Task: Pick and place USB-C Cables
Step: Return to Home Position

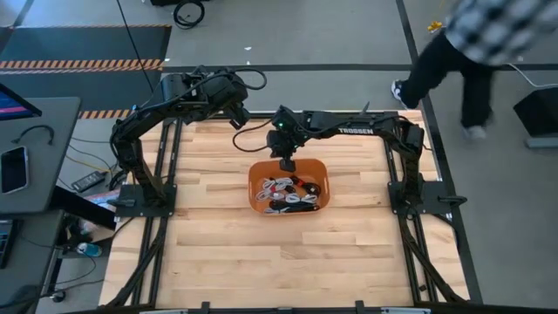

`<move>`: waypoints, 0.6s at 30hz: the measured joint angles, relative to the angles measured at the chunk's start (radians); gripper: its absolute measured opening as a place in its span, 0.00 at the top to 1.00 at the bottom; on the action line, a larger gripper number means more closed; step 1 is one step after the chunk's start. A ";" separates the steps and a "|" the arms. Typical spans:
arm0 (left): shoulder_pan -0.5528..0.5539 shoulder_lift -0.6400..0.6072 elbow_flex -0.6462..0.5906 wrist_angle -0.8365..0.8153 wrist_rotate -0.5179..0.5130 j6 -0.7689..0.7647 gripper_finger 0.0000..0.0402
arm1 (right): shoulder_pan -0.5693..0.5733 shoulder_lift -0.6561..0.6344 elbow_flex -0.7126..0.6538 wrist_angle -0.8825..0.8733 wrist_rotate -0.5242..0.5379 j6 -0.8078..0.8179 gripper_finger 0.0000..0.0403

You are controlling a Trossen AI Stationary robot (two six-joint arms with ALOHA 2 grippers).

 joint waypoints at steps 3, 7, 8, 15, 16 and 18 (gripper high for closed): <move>0.000 0.000 0.000 -0.002 0.000 -0.002 0.49 | -0.027 -0.010 0.000 -0.003 0.012 -0.005 1.00; 0.000 0.000 0.000 -0.033 0.000 -0.002 0.49 | -0.081 -0.070 0.000 -0.021 0.017 -0.012 1.00; 0.000 0.000 0.000 -0.035 0.000 0.001 0.49 | -0.096 -0.091 0.000 -0.029 0.022 -0.018 1.00; -0.035 -0.001 0.000 -0.033 0.027 0.097 0.52 | -0.240 -0.326 0.000 -0.122 0.044 -0.061 1.00; -0.040 -0.005 0.000 -0.033 0.042 0.106 0.53 | -0.263 -0.367 0.000 -0.144 0.045 -0.066 1.00; -0.050 -0.016 -0.001 -0.033 0.084 0.122 0.55 | -0.309 -0.451 0.000 -0.188 0.044 -0.075 1.00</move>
